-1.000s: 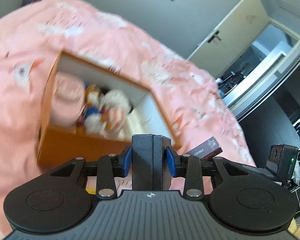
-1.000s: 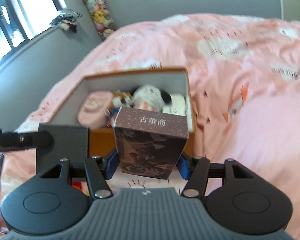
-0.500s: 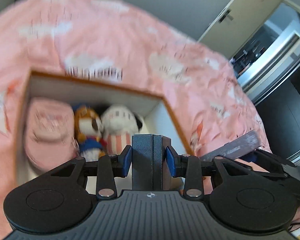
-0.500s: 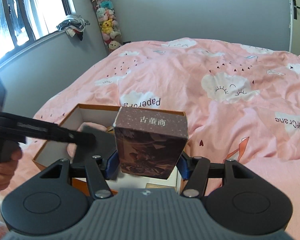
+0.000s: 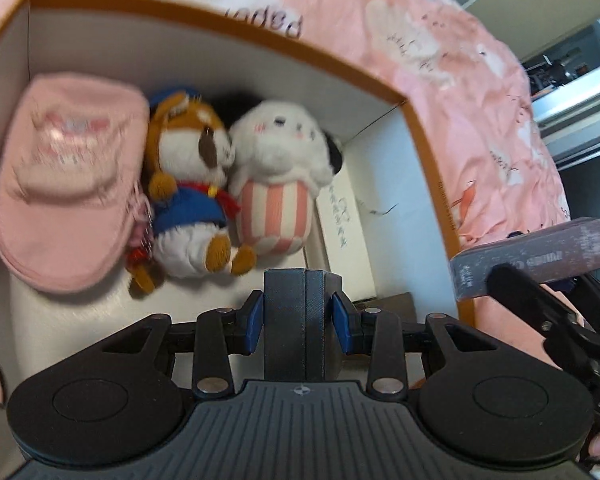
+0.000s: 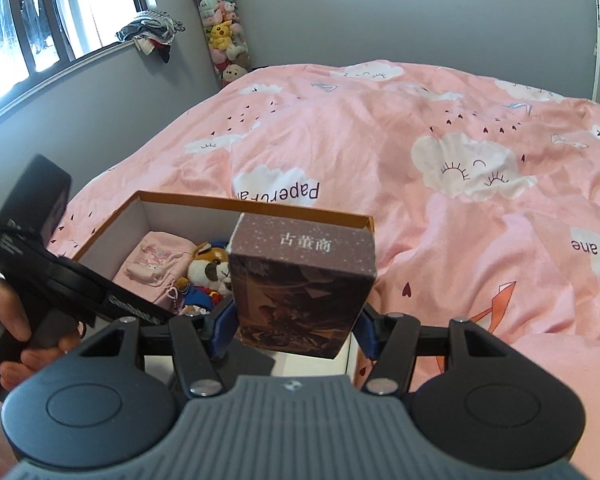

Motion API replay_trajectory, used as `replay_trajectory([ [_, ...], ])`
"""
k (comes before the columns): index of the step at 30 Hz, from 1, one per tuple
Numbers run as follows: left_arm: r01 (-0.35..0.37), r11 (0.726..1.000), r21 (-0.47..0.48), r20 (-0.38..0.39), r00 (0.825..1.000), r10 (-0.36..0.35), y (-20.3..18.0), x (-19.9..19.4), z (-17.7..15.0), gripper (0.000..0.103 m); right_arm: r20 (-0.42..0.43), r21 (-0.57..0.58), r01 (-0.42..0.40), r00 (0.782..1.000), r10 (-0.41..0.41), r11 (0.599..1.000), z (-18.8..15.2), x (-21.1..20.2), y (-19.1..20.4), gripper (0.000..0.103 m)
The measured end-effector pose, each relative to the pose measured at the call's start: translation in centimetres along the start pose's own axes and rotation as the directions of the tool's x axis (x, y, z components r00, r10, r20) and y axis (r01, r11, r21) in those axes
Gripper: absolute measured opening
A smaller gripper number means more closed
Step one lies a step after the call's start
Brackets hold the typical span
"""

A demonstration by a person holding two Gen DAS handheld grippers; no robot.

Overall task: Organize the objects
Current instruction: 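Lift the gray box with the left tool while the right tool lifts the brown box, then lower the gray box into the orange box and open the left tool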

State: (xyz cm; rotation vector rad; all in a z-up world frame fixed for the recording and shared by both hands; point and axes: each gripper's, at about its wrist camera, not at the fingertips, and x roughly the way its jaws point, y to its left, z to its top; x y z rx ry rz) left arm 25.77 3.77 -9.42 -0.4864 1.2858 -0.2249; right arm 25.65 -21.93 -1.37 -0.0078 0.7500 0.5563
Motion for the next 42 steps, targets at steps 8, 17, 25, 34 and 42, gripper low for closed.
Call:
replay_trajectory([
  [8, -0.053, 0.999, -0.006, -0.026, 0.998, 0.053, -0.2, 0.9, 0.1, 0.044, 0.007, 0.000, 0.005, 1.000, -0.005, 1.000, -0.1, 0.2, -0.1, 0.061],
  [17, -0.161, 0.978, 0.129, -0.138, 0.974, 0.178, -0.7, 1.0, 0.7, 0.050, 0.018, -0.019, 0.014, 1.000, -0.014, 1.000, -0.4, 0.2, 0.3, 0.061],
  [25, -0.110, 0.989, 0.094, -0.199, 0.972, 0.127, -0.5, 1.9, 0.9, 0.037, 0.002, -0.017, 0.000, 1.000, 0.000, 1.000, -0.5, 0.6, 0.3, 0.061],
  [34, -0.063, 0.992, 0.109, -0.116, 0.990, 0.075, -0.6, -0.2, 0.7, 0.037, -0.030, 0.010, -0.033, 0.999, 0.034, 0.999, -0.3, 0.8, -0.1, 0.061],
  [42, -0.099, 0.978, 0.184, 0.148, 0.986, 0.072, 0.0, -7.5, -0.1, 0.037, -0.158, -0.104, -0.199, 0.971, 0.181, 0.974, 1.1, 2.8, 3.2, 0.061],
])
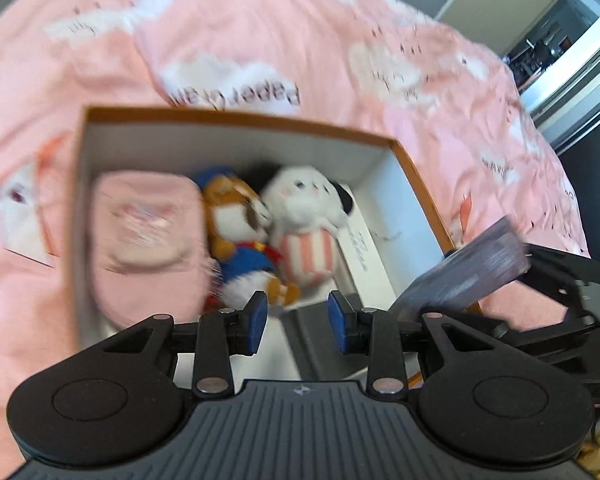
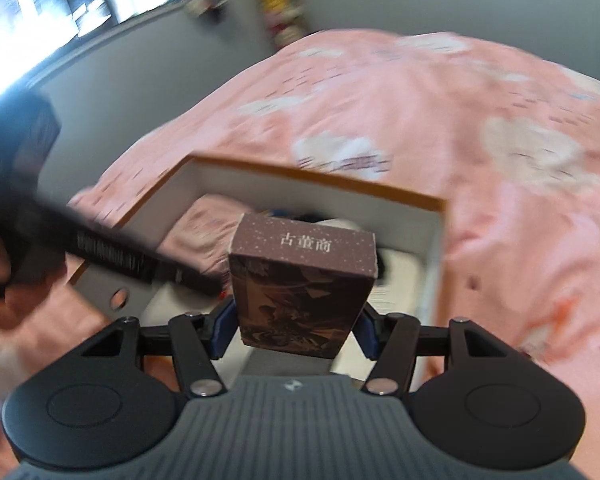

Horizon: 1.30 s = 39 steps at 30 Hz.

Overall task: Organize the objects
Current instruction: 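Lower the gray box into the orange box and open the left tool, then lower the brown card box into the orange box and open the right tool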

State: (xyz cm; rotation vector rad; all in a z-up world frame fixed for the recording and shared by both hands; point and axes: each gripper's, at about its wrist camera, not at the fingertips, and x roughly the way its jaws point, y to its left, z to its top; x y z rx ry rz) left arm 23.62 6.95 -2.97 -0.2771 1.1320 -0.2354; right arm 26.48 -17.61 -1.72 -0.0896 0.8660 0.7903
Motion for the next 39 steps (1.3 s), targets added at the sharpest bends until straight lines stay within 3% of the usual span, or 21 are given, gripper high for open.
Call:
replay_trajectory([
  [4, 0.017, 1.000, -0.002, 0.033, 0.999, -0.017, 1.3, -1.7, 0.3, 0.037, -0.155, -0.142, -0.136, 0.981, 0.114, 0.981, 2.1, 3.2, 2.0, 0.061],
  [8, 0.017, 1.000, -0.010, 0.058, 0.998, -0.017, 2.1, -2.3, 0.5, 0.037, -0.291, -0.242, -0.201, 0.948, 0.126, 0.949, 4.0, 6.6, 3.9, 0.061],
  [12, 0.007, 1.000, -0.007, 0.083, 0.997, -0.006, 2.8, -2.4, 0.8, 0.037, -0.433, -0.181, -0.264, 0.886, 0.164, 0.947, 5.5, 10.3, 4.6, 0.061],
  [15, 0.004, 1.000, -0.002, 0.092, 0.996, -0.004, 3.3, -2.3, 0.9, 0.037, -0.514, -0.273, -0.296, 0.849, 0.121, 0.915, 5.5, 12.1, 6.0, 0.061],
  [18, 0.024, 1.000, 0.000, 0.085, 0.996, -0.024, 3.5, -1.8, 1.1, 0.037, -0.606, -0.310, -0.362, 0.787, 0.110, 0.879, 5.3, 13.6, 7.0, 0.061],
  [25, -0.018, 1.000, 0.023, 0.048, 0.999, 0.017, 3.3, -0.4, 0.9, 0.037, -0.670, -0.344, -0.399, 0.739, 0.075, 0.850, 5.5, 15.9, 8.0, 0.059],
  [27, -0.026, 0.999, 0.025, 0.053, 0.998, 0.025, 3.3, -0.4, 0.8, 0.037, -0.684, -0.318, -0.427, 0.721, 0.106, 0.847, 5.5, 16.2, 8.0, 0.042],
  [32, -0.026, 1.000, 0.014, 0.060, 0.998, 0.025, 3.4, -0.8, 0.8, 0.037, -0.683, -0.313, -0.422, 0.723, 0.107, 0.851, 5.4, 16.7, 8.2, 0.038],
  [37, -0.029, 0.999, 0.029, 0.075, 0.997, 0.027, 3.1, -0.9, 0.2, 0.037, -0.613, -0.311, -0.369, 0.782, 0.111, 0.876, 6.2, 14.1, 7.1, 0.040],
  [39, -0.030, 0.999, 0.033, 0.083, 0.996, 0.027, 2.9, -0.8, 0.0, 0.037, -0.580, -0.305, -0.333, 0.808, 0.104, 0.892, 6.4, 12.8, 6.3, 0.046],
])
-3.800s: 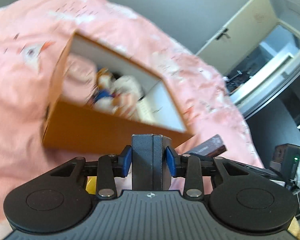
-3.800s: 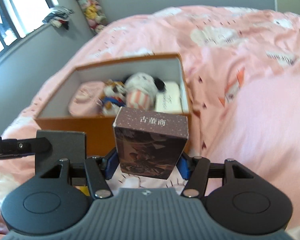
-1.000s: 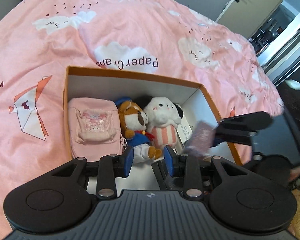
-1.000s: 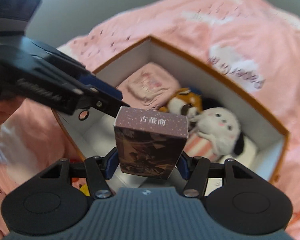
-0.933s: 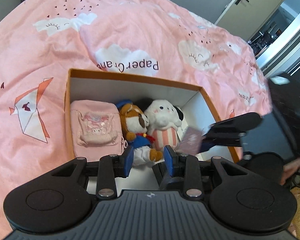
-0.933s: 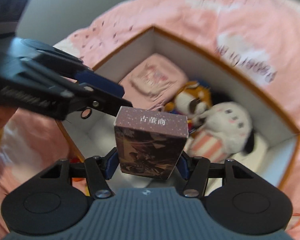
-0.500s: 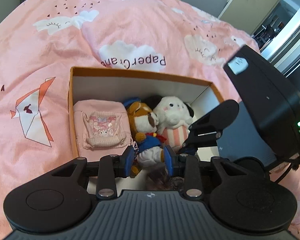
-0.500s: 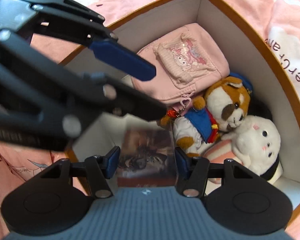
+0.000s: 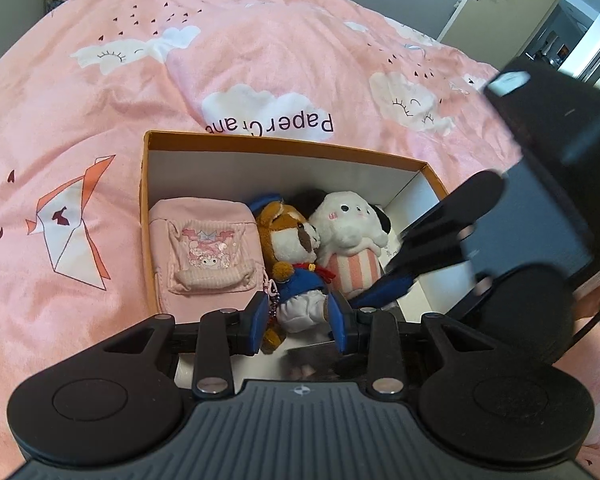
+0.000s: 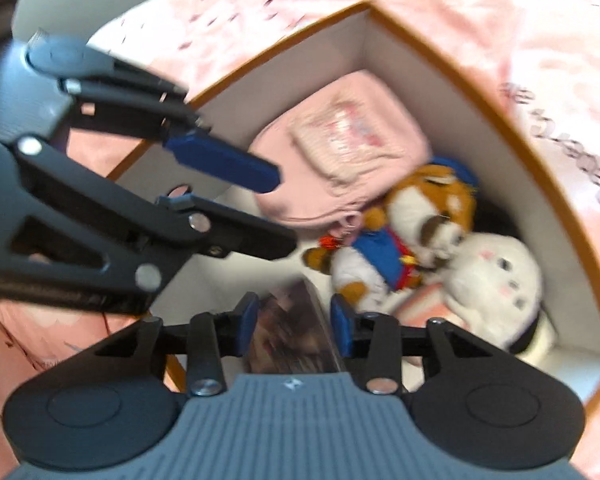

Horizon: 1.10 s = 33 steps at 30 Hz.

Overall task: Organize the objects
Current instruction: 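Lower the brown card box into the orange box and open the right tool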

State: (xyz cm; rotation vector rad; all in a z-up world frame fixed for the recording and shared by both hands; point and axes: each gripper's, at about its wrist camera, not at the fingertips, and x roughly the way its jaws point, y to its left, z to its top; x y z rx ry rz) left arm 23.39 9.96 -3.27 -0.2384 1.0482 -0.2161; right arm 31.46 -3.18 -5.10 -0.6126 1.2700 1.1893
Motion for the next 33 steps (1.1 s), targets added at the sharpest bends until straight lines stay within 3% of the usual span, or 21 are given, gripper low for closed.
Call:
replay_trajectory([
  [7, 0.005, 1.000, 0.015, -0.026, 1.000, -0.004, -0.6, 0.8, -0.7, 0.037, -0.020, 0.104, 0.064, 0.998, -0.062, 0.992, -4.1, -1.2, -2.2, 0.044],
  [9, -0.002, 1.000, 0.020, -0.027, 1.000, 0.003, -0.7, 0.9, -0.7, 0.037, -0.029, 0.119, 0.077, 0.997, -0.074, 0.990, -4.6, -0.1, -1.8, 0.029],
  [15, -0.010, 1.000, 0.022, -0.034, 0.999, 0.011, -0.7, 1.0, -0.7, 0.037, -0.013, 0.156, 0.016, 1.000, -0.014, 0.988, -4.6, 2.2, -2.3, 0.022],
  [22, -0.012, 0.999, 0.038, -0.032, 0.999, 0.014, -0.7, 1.0, -0.7, 0.037, -0.008, 0.150, 0.013, 1.000, -0.012, 0.989, -4.0, 2.2, -2.2, 0.023],
  [27, -0.012, 0.999, 0.042, -0.029, 1.000, 0.013, -0.7, 1.0, -0.7, 0.037, 0.056, 0.169, 0.040, 0.997, -0.051, 0.985, -3.1, 1.5, -2.1, 0.023],
  [33, -0.010, 0.999, 0.038, -0.017, 1.000, 0.011, -0.6, 0.6, -0.7, 0.037, 0.021, 0.209, 0.013, 1.000, -0.017, 0.978, -2.4, 2.8, -2.5, 0.022],
])
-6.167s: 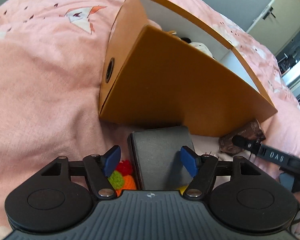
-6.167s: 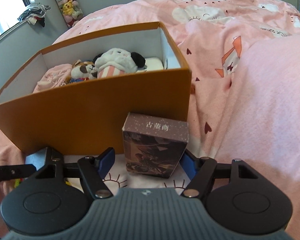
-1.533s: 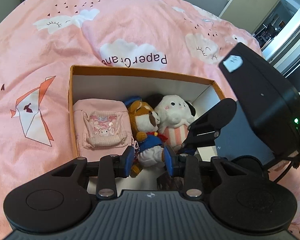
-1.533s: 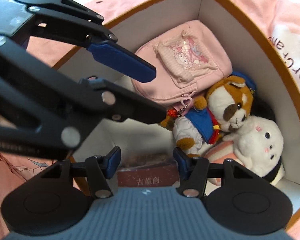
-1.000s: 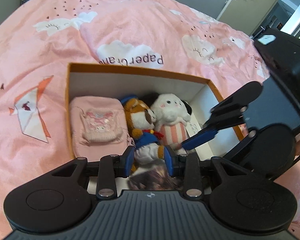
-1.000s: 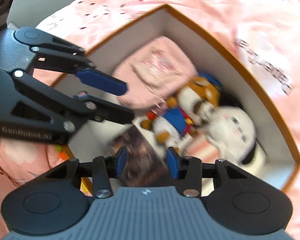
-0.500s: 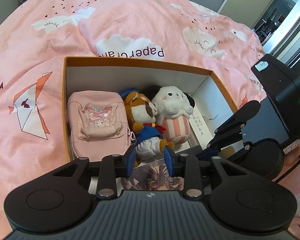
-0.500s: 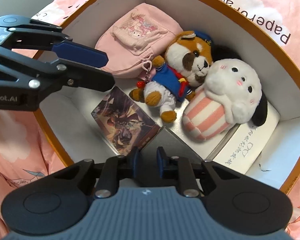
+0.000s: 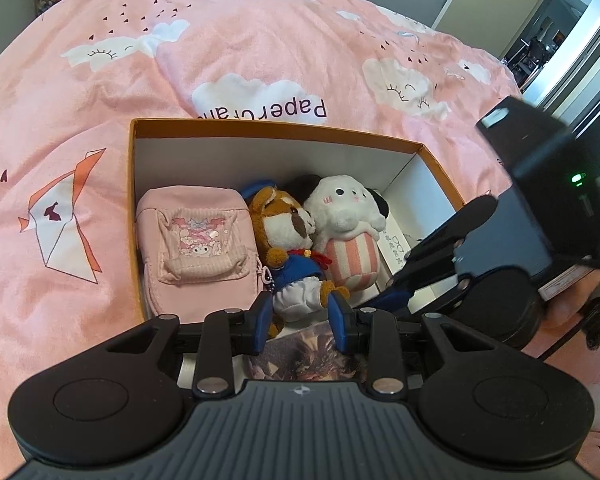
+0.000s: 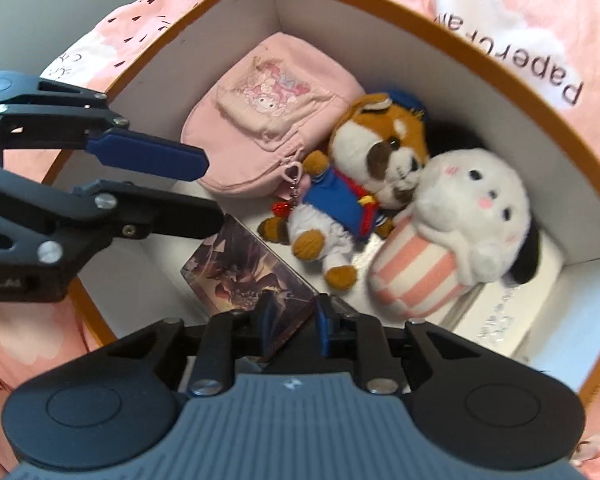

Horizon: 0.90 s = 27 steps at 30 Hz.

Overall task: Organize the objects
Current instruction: 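Lower the brown card box into the orange box and open the right tool, then withdraw both tools from the box toward the fruit and tape measure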

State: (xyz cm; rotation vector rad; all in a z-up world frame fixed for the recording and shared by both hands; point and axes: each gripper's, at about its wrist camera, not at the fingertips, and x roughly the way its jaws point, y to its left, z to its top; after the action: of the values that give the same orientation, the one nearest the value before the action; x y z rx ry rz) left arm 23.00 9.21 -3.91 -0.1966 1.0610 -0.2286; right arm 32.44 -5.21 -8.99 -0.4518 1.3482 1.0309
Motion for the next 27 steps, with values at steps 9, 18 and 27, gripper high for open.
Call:
replay_trajectory([
  [9, 0.001, 1.000, 0.007, -0.002, 1.000, -0.001, 0.0, 0.2, 0.1, 0.037, 0.037, -0.026, 0.014, 0.999, -0.013, 1.000, 0.7, 0.6, 0.7, 0.023],
  [18, -0.001, 1.000, 0.004, 0.009, 1.000, 0.001, 0.1, -0.1, 0.1, 0.036, 0.029, -0.018, 0.005, 1.000, -0.005, 1.000, 1.2, 2.6, 0.7, 0.026],
  [27, 0.004, 1.000, 0.003, 0.019, 1.000, -0.004, -0.2, -0.6, -0.4, 0.036, 0.052, -0.061, 0.001, 0.999, 0.002, 0.998, 0.5, 2.2, 1.2, 0.027],
])
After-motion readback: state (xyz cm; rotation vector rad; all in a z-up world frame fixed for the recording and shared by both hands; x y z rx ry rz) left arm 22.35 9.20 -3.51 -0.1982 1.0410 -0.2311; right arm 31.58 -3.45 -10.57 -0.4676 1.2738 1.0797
